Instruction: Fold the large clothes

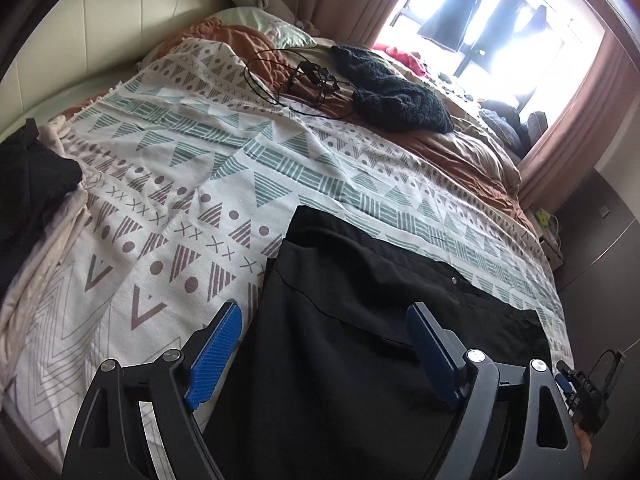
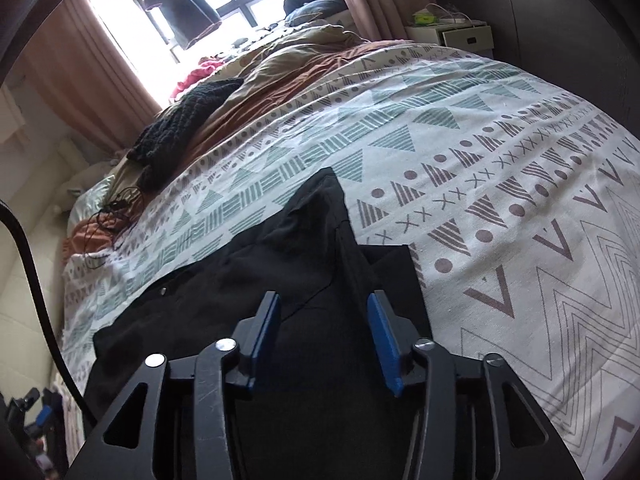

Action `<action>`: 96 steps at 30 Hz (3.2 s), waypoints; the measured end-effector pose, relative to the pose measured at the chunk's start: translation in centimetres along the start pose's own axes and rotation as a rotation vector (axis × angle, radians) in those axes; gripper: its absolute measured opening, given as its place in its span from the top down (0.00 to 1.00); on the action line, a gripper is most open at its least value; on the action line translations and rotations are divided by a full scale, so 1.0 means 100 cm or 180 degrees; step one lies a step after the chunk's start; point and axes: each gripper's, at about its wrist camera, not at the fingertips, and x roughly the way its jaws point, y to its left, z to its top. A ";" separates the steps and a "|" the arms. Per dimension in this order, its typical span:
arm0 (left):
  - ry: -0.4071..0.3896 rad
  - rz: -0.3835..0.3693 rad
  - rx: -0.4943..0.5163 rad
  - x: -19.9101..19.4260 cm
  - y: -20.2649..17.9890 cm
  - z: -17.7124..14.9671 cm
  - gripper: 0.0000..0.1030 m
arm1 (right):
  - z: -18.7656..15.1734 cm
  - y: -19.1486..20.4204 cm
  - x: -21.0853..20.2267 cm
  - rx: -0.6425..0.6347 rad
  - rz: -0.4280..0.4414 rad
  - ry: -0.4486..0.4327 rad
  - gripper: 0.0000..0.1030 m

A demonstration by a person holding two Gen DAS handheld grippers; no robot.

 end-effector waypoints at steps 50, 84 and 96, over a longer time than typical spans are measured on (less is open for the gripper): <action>0.0548 0.0125 -0.0375 -0.016 0.097 -0.131 0.31 | -0.226 0.169 -0.062 -0.1698 0.0235 0.0685 0.47; 0.0653 0.0148 -0.0754 -0.004 0.104 -0.127 0.35 | -0.085 0.215 0.136 -0.1401 -0.0113 0.1055 0.84; 0.0914 -0.0110 -0.1096 0.003 0.097 -0.124 0.35 | -0.056 0.218 0.168 -0.1395 -0.0037 0.0999 0.90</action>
